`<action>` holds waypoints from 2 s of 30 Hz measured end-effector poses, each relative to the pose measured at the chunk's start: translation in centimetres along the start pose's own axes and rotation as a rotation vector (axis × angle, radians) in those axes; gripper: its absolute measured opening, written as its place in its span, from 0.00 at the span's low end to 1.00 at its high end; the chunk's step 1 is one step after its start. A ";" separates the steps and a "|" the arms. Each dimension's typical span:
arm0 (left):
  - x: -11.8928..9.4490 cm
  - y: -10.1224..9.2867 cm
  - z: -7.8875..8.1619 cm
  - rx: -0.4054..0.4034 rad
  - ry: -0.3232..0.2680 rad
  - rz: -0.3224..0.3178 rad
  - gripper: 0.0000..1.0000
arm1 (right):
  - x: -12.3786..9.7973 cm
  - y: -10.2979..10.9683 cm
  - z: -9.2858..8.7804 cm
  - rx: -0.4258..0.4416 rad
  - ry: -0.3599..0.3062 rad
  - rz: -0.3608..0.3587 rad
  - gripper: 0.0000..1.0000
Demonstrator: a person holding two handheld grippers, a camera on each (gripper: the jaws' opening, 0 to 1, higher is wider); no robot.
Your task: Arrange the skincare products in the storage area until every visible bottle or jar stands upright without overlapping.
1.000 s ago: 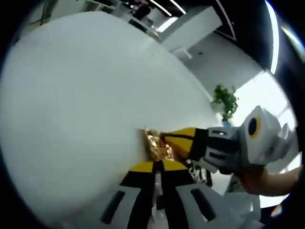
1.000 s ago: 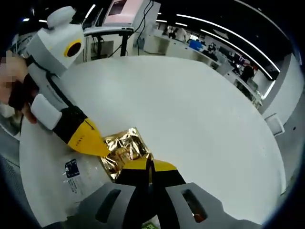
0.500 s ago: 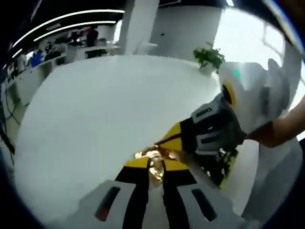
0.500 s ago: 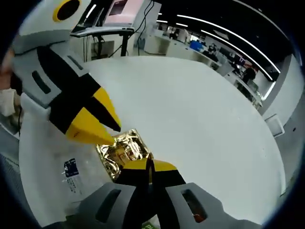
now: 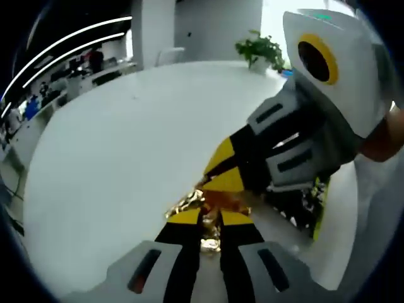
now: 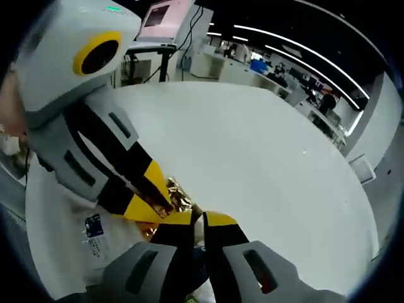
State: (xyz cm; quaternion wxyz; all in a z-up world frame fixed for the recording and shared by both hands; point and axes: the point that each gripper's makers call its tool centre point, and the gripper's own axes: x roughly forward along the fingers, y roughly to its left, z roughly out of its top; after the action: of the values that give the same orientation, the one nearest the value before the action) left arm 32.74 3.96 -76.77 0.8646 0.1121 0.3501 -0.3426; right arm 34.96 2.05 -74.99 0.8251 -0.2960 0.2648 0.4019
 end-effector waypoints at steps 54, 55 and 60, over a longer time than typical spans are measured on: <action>-3.2 -0.9 2.0 -0.051 -0.021 -0.065 0.25 | -4.2 1.6 2.0 -0.024 -0.100 0.027 0.21; -3.5 -0.8 2.0 -0.060 -0.022 -0.051 0.26 | -4.8 1.9 2.2 -0.034 -0.106 0.031 0.21; -6.1 -1.5 2.6 -0.096 -0.043 0.007 0.34 | -7.4 2.1 2.8 -0.070 -0.161 0.036 0.25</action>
State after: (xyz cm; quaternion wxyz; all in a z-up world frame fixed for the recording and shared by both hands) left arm 29.96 4.81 -70.63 0.8775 0.0644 0.3469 -0.3248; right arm 29.80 1.37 -68.64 0.8256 -0.2865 0.1887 0.4480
